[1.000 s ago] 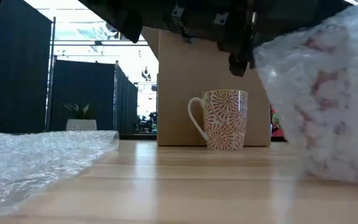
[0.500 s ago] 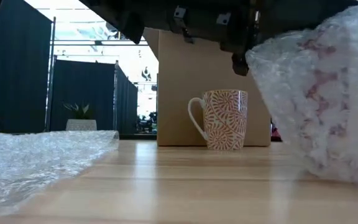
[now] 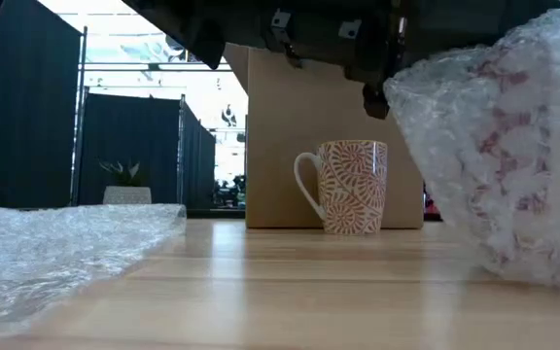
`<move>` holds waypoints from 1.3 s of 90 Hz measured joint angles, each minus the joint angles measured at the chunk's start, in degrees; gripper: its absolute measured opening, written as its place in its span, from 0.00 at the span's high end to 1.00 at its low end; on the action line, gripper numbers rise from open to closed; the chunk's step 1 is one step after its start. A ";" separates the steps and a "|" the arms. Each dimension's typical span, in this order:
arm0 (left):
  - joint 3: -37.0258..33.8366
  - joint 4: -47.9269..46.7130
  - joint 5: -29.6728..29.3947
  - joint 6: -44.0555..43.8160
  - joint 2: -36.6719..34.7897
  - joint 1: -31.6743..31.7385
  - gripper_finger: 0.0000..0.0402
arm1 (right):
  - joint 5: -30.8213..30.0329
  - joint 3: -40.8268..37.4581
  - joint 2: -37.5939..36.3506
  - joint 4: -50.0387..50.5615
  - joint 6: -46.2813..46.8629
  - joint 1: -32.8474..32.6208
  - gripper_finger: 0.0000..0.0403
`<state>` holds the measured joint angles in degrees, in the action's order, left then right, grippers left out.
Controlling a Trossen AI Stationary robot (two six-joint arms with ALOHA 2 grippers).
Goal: Wrap mug
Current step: Wrap the red mug with the right transparent bubble wrap
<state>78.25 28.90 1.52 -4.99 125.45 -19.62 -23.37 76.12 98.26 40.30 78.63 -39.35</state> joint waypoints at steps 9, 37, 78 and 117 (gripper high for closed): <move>-0.04 -0.04 -0.02 0.19 0.00 -0.04 0.59 | 1.50 0.11 1.66 0.89 2.46 0.15 1.00; -0.08 -0.52 -0.01 1.52 -0.67 -0.15 0.59 | 5.94 0.39 6.06 3.15 4.96 0.02 1.00; -0.37 -10.47 0.57 1.88 -7.99 -1.56 0.59 | 7.93 -0.04 7.19 5.10 3.78 0.05 1.00; -2.01 -33.72 -5.78 -5.37 -11.62 -5.05 0.59 | 4.59 -0.09 7.30 6.99 4.22 -0.35 1.00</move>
<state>76.24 -4.82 -4.26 -10.36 113.83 -24.66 -18.78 76.03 105.56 47.29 82.85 -39.70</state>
